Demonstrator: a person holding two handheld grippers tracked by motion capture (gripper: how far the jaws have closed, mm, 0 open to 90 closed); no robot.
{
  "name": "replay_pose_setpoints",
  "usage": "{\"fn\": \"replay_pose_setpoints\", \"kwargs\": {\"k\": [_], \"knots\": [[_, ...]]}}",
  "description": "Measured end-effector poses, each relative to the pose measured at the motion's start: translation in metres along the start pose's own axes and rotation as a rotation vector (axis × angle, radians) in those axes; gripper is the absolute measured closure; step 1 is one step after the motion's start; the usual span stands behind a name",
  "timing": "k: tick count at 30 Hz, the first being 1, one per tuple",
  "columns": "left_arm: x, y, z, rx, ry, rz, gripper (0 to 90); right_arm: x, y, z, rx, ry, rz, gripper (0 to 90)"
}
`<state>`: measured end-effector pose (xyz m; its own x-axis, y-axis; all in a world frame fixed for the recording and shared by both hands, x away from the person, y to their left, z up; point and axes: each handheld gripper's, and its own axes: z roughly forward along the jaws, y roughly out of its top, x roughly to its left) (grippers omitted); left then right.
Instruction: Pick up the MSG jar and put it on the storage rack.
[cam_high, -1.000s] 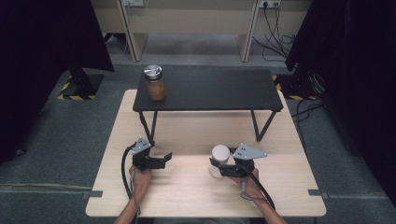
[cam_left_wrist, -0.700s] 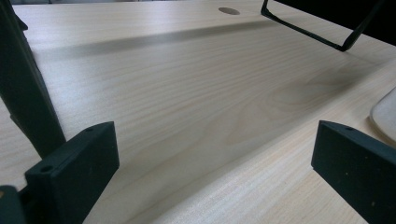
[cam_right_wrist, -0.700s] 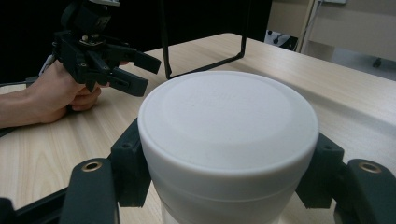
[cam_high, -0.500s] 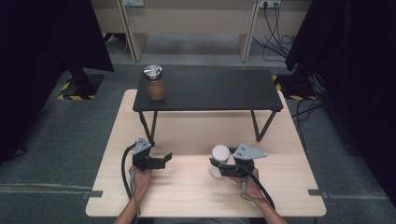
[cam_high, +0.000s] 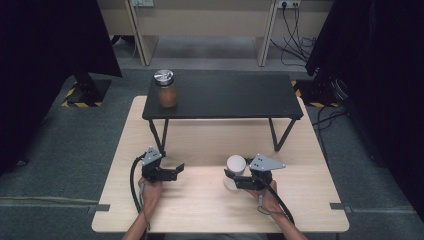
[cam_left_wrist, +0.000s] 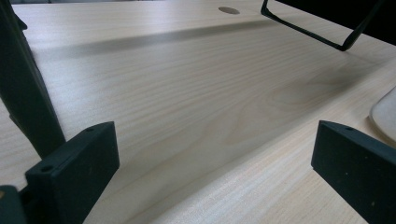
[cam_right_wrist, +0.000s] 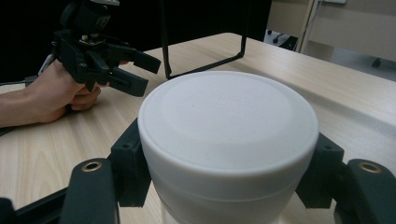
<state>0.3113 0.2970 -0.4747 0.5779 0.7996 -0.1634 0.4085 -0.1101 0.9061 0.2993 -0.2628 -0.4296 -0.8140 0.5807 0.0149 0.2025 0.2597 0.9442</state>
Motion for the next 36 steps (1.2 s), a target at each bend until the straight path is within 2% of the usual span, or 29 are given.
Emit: {"fn": "replay_pose_setpoints", "kwargs": {"k": [14,21,28,36], "knots": [[0.000,0.000,0.000,0.000,-0.002,0.000,0.3,0.002,0.005,0.000,0.013,0.001,-0.012,34.2],[0.000,0.000,0.000,0.001,-0.002,0.000,0.3,0.000,0.016,-0.010,-0.017,0.005,0.003,34.2],[0.001,0.000,0.000,0.000,-0.004,-0.001,0.4,0.005,0.052,-0.025,-0.029,0.002,-0.020,34.2],[0.001,0.000,0.000,0.001,-0.007,0.000,0.4,0.006,0.099,-0.040,-0.044,0.031,0.002,34.2]]}}
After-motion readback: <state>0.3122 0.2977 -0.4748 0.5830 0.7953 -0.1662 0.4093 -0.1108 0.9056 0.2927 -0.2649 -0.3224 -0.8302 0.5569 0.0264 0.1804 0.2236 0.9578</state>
